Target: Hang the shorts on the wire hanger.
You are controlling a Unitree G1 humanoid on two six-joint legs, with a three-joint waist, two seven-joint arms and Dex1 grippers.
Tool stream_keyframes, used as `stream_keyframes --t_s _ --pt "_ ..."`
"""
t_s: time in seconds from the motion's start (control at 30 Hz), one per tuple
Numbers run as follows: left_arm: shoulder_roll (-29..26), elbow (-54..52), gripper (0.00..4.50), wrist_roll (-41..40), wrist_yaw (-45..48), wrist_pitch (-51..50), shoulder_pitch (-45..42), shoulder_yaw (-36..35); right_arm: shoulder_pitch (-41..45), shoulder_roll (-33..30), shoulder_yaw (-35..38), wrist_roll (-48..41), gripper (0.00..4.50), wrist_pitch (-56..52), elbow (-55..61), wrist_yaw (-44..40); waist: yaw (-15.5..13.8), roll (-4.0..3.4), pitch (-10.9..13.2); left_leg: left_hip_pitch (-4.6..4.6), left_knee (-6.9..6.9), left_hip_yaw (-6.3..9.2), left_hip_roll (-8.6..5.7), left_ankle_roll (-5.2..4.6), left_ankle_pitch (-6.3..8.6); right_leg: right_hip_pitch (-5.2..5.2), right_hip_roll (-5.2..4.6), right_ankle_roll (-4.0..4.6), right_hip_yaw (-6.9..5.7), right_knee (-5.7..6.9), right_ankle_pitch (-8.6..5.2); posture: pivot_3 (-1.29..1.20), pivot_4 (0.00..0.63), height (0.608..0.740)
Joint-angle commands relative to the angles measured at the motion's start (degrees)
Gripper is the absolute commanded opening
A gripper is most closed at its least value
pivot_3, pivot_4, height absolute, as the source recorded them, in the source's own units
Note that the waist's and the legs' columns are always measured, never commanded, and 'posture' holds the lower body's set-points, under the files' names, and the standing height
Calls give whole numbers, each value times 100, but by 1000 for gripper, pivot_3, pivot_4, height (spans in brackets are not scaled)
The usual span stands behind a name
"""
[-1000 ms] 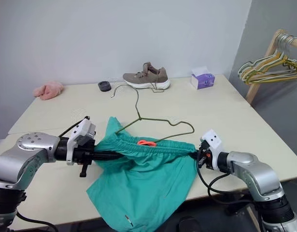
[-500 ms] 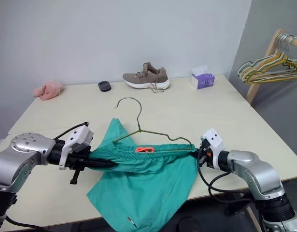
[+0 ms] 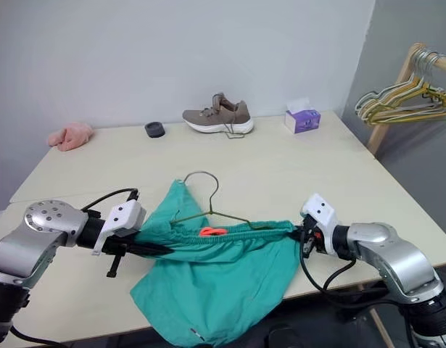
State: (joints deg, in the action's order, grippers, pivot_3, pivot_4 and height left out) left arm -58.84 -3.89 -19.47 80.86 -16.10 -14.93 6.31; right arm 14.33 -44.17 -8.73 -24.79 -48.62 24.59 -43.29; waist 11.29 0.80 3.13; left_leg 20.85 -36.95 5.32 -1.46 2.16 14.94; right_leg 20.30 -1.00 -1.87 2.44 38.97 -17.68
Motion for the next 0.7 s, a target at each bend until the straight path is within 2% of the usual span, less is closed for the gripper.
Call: stream_keyframes --t_s 0.03,0.33,0.37,0.43,0.5,0.7 --pt "-112 48 0 275 5 158 16 -3 379 -245 -49 332 23 159 91 -44 2 0 0 -1 0 -1 0 0 0 0 0 0 0 1 0 -233 0 740" --pt "530 -285 0 477 -517 105 -19 246 1384 -321 -974 197 23 -384 785 -580 -14 -2 2 3 0 7 1 0 0 1 -1 0 -5 -1 0 -229 0 740" --pt "547 -306 0 496 -532 117 12 251 1417 -348 -1011 193 386 -400 832 -629 -14 -1 1 5 1 7 0 0 0 3 -1 0 -5 -1 0 -229 0 740" --pt "575 -313 0 531 -566 143 47 247 1442 -401 -1047 215 749 -393 880 -697 -14 -2 2 6 1 6 0 1 1 4 -3 0 -5 -2 0 -227 0 740" --pt "626 -326 0 528 -613 144 76 240 1437 -489 -1036 246 1365 -363 907 -781 -15 -2 2 6 0 6 0 1 1 4 -3 0 -5 -3 0 -227 0 740" --pt "702 -332 0 502 -609 256 232 198 1231 -954 -942 549 3495 -163 697 -885 -16 -2 1 5 -1 6 0 1 0 3 -4 0 -7 -2 0 -229 0 740"
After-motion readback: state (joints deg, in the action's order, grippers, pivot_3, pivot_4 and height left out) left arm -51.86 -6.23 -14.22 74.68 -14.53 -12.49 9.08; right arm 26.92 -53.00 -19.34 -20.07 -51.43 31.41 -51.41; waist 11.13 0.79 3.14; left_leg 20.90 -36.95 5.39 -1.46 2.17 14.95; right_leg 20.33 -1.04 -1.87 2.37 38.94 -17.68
